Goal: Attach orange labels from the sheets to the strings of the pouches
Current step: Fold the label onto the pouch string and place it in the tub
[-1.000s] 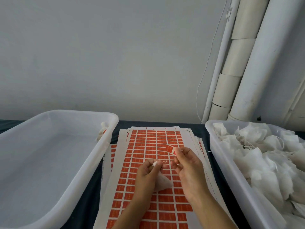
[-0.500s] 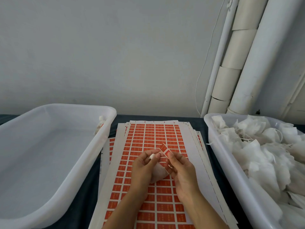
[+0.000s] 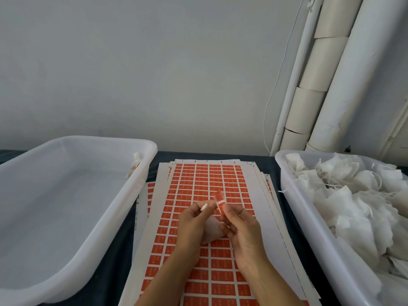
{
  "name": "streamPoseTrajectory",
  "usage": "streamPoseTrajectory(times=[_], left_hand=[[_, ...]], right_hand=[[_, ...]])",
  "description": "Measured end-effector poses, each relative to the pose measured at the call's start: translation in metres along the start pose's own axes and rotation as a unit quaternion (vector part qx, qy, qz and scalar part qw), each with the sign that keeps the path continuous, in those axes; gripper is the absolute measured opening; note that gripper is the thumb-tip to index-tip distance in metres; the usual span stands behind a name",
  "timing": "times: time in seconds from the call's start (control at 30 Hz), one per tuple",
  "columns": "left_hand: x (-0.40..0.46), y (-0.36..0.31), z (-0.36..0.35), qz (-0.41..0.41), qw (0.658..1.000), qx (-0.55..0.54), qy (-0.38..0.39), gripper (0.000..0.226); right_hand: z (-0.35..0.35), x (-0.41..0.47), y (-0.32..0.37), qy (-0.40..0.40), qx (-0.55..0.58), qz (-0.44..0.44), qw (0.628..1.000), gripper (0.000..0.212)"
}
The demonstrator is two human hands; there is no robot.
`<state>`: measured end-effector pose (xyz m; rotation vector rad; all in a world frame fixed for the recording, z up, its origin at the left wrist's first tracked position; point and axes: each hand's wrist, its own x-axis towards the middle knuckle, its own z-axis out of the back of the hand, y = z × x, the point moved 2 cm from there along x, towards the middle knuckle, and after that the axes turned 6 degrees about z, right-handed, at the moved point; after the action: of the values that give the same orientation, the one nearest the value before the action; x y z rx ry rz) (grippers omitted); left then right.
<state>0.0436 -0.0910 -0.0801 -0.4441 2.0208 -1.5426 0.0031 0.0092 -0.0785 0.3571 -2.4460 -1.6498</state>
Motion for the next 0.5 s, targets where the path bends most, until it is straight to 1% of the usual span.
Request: streamPoseTrajectory(times=[0.13,0.23,0.37,0.5], left_hand=[[-0.0001,-0.0010,0.0000,0.013,1.000,-0.012,0.015,0.022],[0.0002,-0.0007,0.0005,0.009,1.000,-0.002,0.013,0.019],[0.0008,-0.0001,0.0010,-0.003,1.000,0.018,0.007,0.016],[0.0002,-0.0006,0.0013,-0.004,1.000,0.014,0.015,0.018]], right_hand=[[0.0002,0.0008,-0.0008,-0.003,-0.013,0.004,1.000,0.016],[0.0008,0.0019,-0.0014,-0.014,-0.028,0.008,0.999,0.016],[0.0035,0.0042,0.0002,-0.027,-0.074,0.038,0.996,0.019],[0.0015,0.0034,-0.0015,-0.020,-0.088,0.042,0.995,0.018]])
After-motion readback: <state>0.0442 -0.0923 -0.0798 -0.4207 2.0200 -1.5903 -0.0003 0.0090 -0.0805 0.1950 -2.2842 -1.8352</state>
